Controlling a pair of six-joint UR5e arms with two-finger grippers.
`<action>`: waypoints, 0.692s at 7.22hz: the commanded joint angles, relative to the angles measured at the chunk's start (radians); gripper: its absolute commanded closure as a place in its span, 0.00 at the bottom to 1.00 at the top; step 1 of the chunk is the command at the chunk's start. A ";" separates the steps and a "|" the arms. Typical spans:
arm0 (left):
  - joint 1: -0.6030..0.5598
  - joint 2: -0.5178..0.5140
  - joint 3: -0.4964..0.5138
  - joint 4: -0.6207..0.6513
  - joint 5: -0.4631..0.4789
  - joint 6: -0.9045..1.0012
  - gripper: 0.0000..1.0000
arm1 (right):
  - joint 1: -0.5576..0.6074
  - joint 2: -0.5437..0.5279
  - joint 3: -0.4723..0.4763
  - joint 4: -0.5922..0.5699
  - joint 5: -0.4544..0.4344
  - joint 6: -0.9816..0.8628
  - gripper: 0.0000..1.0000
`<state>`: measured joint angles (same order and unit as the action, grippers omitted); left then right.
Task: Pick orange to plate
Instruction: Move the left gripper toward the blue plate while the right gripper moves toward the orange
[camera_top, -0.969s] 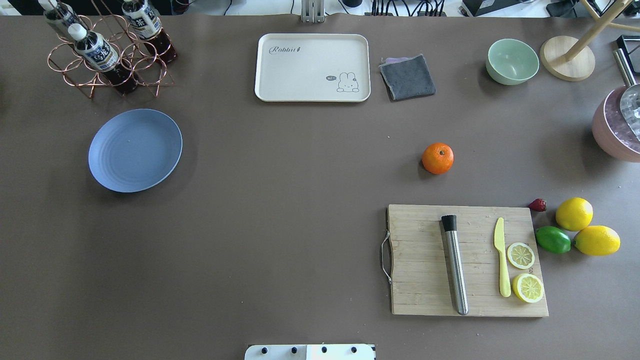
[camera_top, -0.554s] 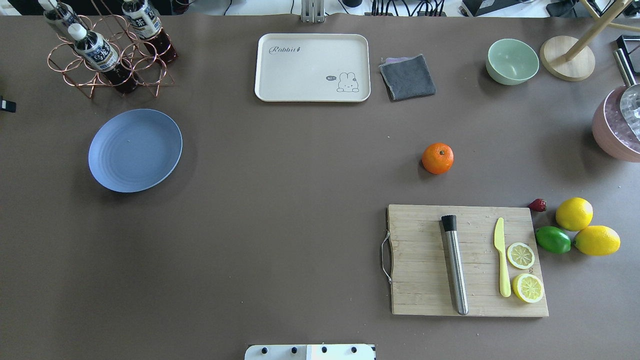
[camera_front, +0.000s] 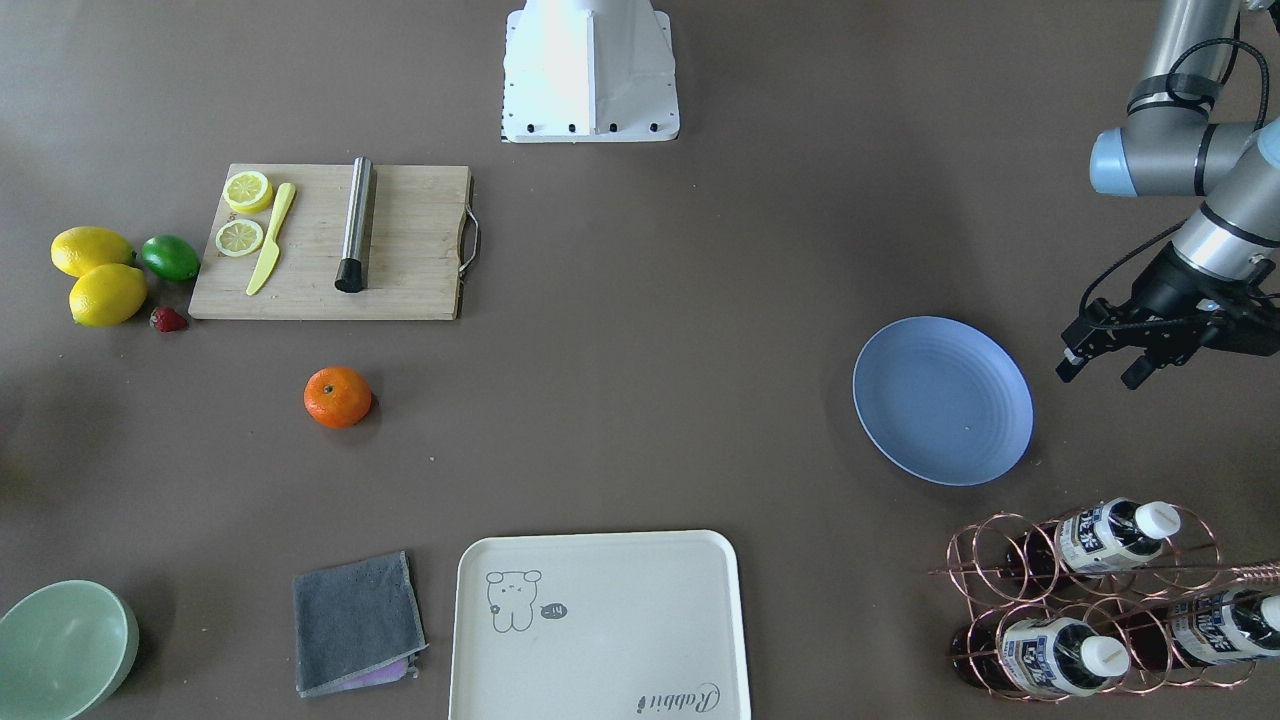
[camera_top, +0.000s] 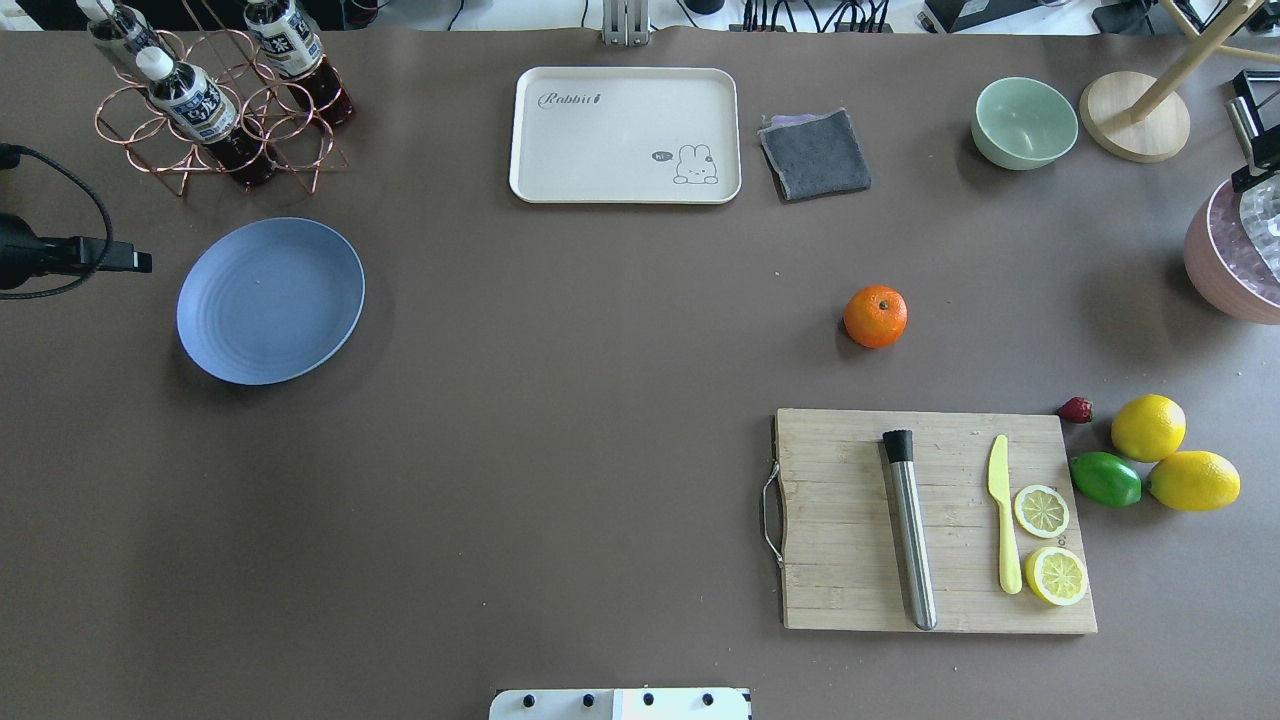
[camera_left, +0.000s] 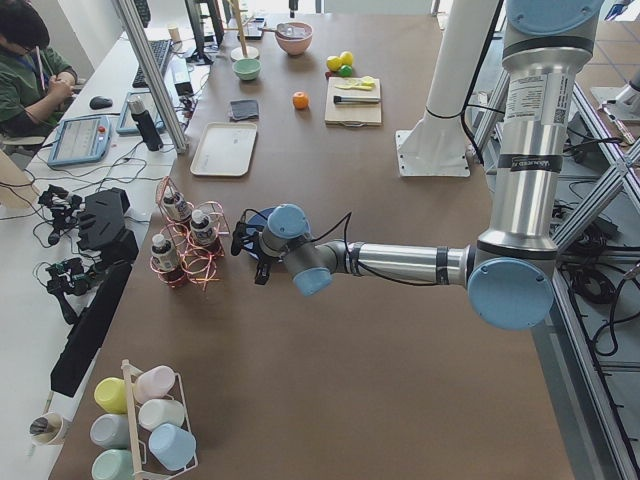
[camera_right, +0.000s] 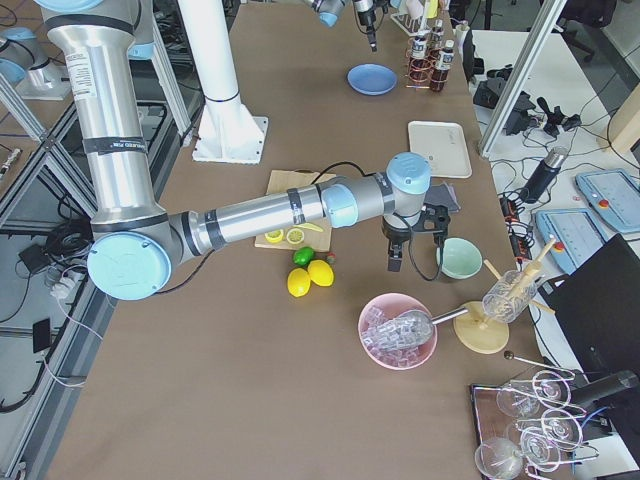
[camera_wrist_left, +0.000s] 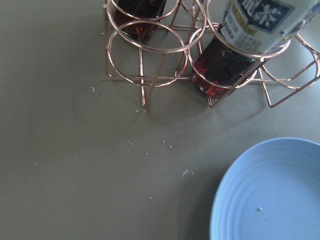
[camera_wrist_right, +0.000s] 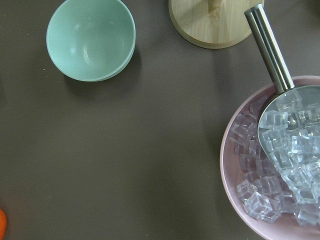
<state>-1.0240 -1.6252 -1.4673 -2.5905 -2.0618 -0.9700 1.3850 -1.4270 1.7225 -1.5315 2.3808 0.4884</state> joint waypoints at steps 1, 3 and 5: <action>0.076 -0.034 0.056 -0.037 0.063 -0.050 0.02 | -0.035 0.000 0.028 0.005 -0.003 0.053 0.00; 0.124 -0.042 0.076 -0.059 0.078 -0.047 0.03 | -0.069 -0.003 0.017 0.117 -0.024 0.163 0.00; 0.124 -0.044 0.081 -0.059 0.078 -0.047 0.25 | -0.075 -0.006 0.017 0.126 -0.026 0.174 0.00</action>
<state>-0.9032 -1.6677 -1.3897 -2.6480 -1.9846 -1.0170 1.3152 -1.4308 1.7401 -1.4165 2.3574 0.6499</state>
